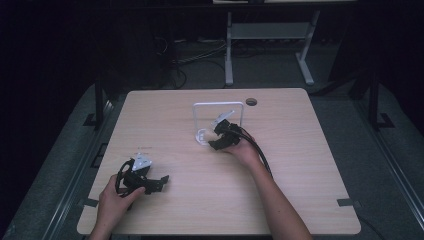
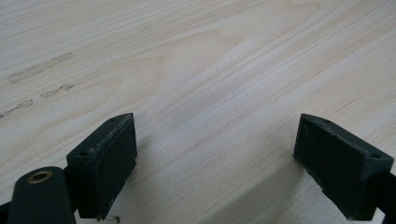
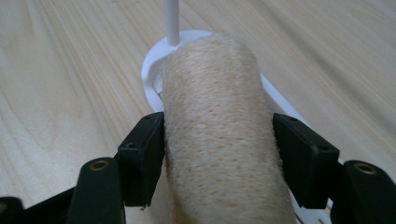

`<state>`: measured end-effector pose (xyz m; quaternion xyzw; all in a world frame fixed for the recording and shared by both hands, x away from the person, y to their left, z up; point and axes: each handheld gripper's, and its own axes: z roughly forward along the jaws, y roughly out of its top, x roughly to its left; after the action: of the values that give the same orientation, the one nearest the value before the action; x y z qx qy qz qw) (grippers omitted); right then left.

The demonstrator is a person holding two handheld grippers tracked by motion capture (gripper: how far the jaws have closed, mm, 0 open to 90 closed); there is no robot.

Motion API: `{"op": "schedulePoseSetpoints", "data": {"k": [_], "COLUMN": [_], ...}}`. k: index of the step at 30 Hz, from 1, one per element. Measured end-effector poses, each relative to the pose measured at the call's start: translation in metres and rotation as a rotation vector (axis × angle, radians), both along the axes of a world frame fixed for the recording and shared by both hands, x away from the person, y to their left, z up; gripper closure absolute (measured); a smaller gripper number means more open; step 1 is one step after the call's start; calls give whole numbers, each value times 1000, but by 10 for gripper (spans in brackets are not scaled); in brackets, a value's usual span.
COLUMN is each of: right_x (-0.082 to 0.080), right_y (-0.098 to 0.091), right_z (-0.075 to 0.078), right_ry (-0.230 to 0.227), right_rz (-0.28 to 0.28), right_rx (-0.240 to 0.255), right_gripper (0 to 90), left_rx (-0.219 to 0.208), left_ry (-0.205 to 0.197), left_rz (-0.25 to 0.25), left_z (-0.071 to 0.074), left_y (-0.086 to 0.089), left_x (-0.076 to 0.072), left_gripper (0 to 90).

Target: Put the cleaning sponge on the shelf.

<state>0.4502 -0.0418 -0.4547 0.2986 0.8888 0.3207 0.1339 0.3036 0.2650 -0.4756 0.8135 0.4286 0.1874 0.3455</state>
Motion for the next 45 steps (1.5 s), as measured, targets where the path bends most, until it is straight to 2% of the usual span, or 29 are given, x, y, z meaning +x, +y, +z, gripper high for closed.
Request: {"op": "schedulePoseSetpoints", "data": {"k": [10, 15, 19, 23, 27, 28, 39, 45], "right_x": [-10, -17, -23, -30, -35, -37, -43, -43], "right_y": [-9, -14, -20, -27, -31, -31, -30, -26], "right_z": [23, 34, 41, 44, 42, 41, 20, 8], "right_ry": [-39, -52, -60, -64, -51, -46, 22, 37], "right_rz": [-2, 2, 8, 10, 36, 36, 58, 70], "right_rx": [49, 70, 102, 136, 135, 136, 117, 104], "right_gripper": [344, 391, 501, 672, 879, 896, 897, 898], "left_rx": [1, 2, 0, 0, 0, 0, -1, 1], "left_ry": [0, 0, 0, 0, 0, 0, -2, -2], "left_rz": [0, 0, 0, 0, 0, 0, 0, 0], "left_z": [0, 0, 0, 0, 0, 0, 0, 0], "left_y": [0, 0, 0, 0, 0, 0, 0, 0], "left_x": [0, 0, 0, 0, 0, 0, 0, 0], "left_gripper": [127, 127, 128, 127, 127, 127, 127, 127]}}
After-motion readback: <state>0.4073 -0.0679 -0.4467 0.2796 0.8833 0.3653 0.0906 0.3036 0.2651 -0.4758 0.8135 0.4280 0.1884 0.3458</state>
